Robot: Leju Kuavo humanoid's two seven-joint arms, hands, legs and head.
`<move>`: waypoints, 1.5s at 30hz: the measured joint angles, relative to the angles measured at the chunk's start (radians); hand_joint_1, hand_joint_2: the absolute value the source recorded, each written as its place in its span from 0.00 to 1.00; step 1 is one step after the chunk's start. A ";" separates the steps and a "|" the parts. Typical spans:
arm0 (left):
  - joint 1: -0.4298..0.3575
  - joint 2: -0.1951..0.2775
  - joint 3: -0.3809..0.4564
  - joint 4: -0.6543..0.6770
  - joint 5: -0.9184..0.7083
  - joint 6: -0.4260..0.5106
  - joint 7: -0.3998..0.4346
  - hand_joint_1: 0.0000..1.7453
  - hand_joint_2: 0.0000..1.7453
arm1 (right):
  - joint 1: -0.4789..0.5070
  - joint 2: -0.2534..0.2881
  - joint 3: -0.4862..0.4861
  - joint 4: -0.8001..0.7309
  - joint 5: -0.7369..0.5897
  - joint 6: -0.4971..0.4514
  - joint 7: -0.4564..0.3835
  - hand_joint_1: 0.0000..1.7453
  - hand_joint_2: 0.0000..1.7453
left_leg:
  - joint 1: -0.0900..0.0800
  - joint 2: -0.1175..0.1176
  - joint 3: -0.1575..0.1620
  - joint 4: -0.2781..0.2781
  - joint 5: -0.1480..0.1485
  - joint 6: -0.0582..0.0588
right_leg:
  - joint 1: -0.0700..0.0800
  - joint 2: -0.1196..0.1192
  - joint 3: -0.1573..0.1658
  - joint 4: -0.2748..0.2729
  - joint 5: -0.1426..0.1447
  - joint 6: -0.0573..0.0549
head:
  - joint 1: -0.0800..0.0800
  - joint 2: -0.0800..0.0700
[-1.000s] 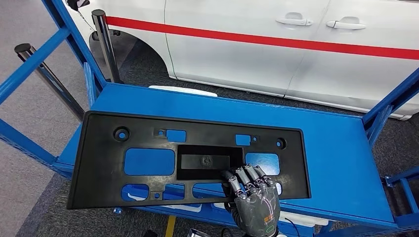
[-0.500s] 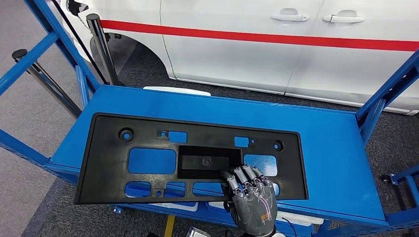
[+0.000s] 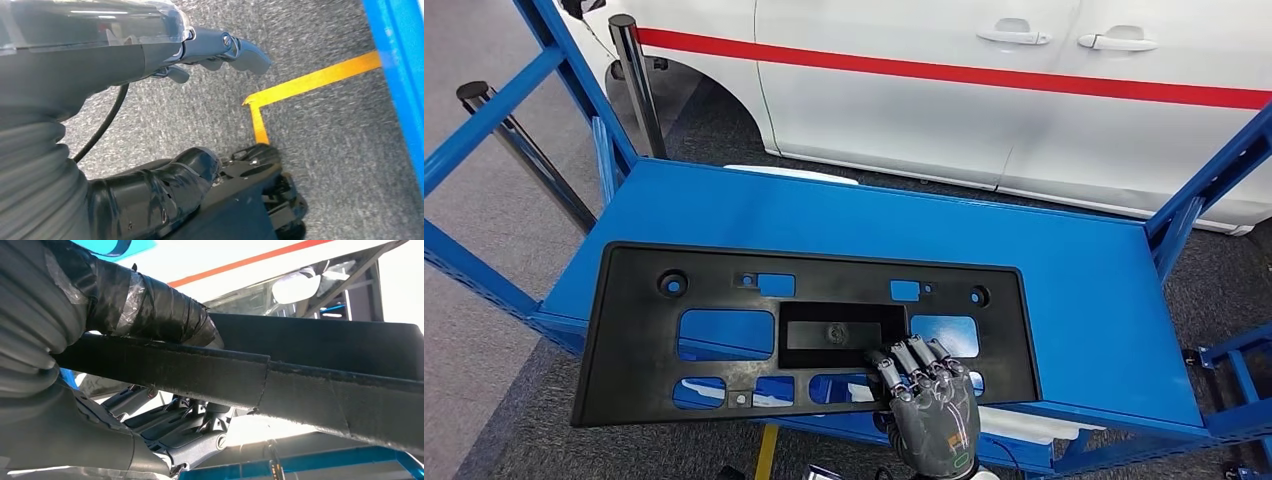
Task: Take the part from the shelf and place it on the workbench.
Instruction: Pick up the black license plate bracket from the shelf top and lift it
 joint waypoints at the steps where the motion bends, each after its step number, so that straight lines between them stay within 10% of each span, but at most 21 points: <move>1: 0.000 0.000 0.000 0.000 0.000 -0.002 0.000 0.00 1.00 | 0.000 0.000 0.000 0.001 -0.001 0.000 0.000 1.00 1.00 | 0.001 0.000 -0.010 0.005 0.005 -0.003 | -0.004 0.000 0.028 -0.029 0.023 0.003 | 0.000 0.000; 5: 0.000 -0.002 0.000 0.000 -0.001 -0.005 0.005 0.00 1.00 | -0.001 0.001 0.000 0.001 -0.006 0.000 -0.005 1.00 1.00 | 0.000 -0.002 -0.035 0.022 0.023 -0.025 | -0.009 0.004 0.168 -0.249 0.084 0.001 | 0.000 0.000; 9: 0.002 -0.002 0.000 0.000 0.000 0.000 0.010 0.00 1.00 | -0.003 0.003 0.000 0.003 -0.012 0.000 -0.012 1.00 1.00 | 0.003 -0.005 -0.048 0.024 0.033 -0.050 | -0.003 0.003 0.147 -0.265 0.106 -0.030 | -0.001 0.000; 14: 0.006 -0.002 0.000 0.000 -0.001 0.001 0.012 0.00 1.00 | -0.002 0.005 0.000 0.006 -0.014 0.000 -0.014 1.00 1.00 | 0.007 -0.006 -0.101 0.260 -0.171 -0.063 | 0.003 -0.004 0.079 -0.265 0.162 -0.057 | -0.003 0.000; 16: 0.005 -0.002 0.000 0.000 -0.001 0.000 0.012 0.00 1.00 | -0.002 0.005 0.000 0.008 -0.014 0.000 -0.015 1.00 1.00 | 0.006 -0.007 -0.070 0.284 -0.144 -0.058 | 0.008 -0.005 0.052 -0.261 0.182 -0.057 | -0.003 0.000; 20: 0.002 -0.001 0.000 0.000 -0.001 0.000 0.011 0.00 1.00 | -0.002 0.007 -0.001 0.009 -0.016 0.000 -0.018 1.00 1.00 | -0.007 -0.007 0.119 0.041 -0.100 -0.030 | 0.015 -0.006 0.019 -0.255 0.215 -0.048 | -0.003 0.000; 22: -0.001 0.000 0.000 0.000 -0.001 0.000 0.011 0.00 1.00 | -0.003 0.009 -0.001 0.009 -0.017 0.000 -0.020 1.00 1.00 | -0.014 -0.008 0.149 -0.021 -0.112 -0.023 | 0.013 -0.008 0.015 -0.259 0.232 -0.035 | -0.003 0.000; 25: -0.001 -0.001 0.001 0.000 -0.001 0.000 0.012 0.00 1.00 | -0.003 0.010 -0.004 0.009 -0.018 0.000 -0.020 1.00 1.00 | -0.009 -0.001 0.132 -0.039 -0.081 -0.006 | 0.010 -0.006 0.004 -0.246 0.215 -0.019 | -0.002 0.000; 29: -0.001 -0.002 0.001 0.000 -0.001 0.000 0.012 0.00 1.00 | -0.001 0.010 -0.010 0.010 -0.018 0.000 -0.021 1.00 1.00 | -0.007 0.005 0.075 -0.034 -0.035 0.004 | 0.003 -0.003 -0.053 -0.035 0.048 -0.004 | -0.002 0.000; 31: 0.000 -0.002 0.001 0.000 -0.001 0.000 0.012 0.00 1.00 | 0.000 0.010 -0.012 0.010 -0.018 0.000 -0.022 1.00 1.00 | -0.007 0.006 0.040 -0.021 -0.018 0.000 | -0.001 -0.003 -0.036 0.011 0.064 0.002 | -0.002 0.000; 35: -0.001 -0.002 0.001 0.000 -0.001 0.000 0.012 0.00 1.00 | -0.002 0.010 -0.016 0.011 -0.019 0.000 -0.022 1.00 1.00 | -0.007 0.005 -0.016 0.013 0.006 -0.018 | -0.004 -0.002 0.134 -0.205 0.108 -0.002 | -0.002 0.000; 39: 0.000 -0.002 0.001 0.000 -0.001 0.000 0.013 0.00 1.00 | -0.002 0.011 -0.017 0.013 -0.021 0.000 -0.024 1.00 1.00 | -0.005 0.002 -0.031 0.019 0.025 -0.045 | 0.002 0.000 0.145 -0.263 0.109 -0.035 | -0.002 0.000; 45: 0.004 -0.002 0.001 0.000 -0.002 -0.003 0.014 0.00 1.00 | -0.002 0.016 -0.018 0.016 -0.027 0.000 -0.034 1.00 1.00 | 0.001 -0.001 -0.083 0.257 -0.176 -0.064 | 0.004 -0.006 0.069 -0.265 0.175 -0.064 | -0.005 0.000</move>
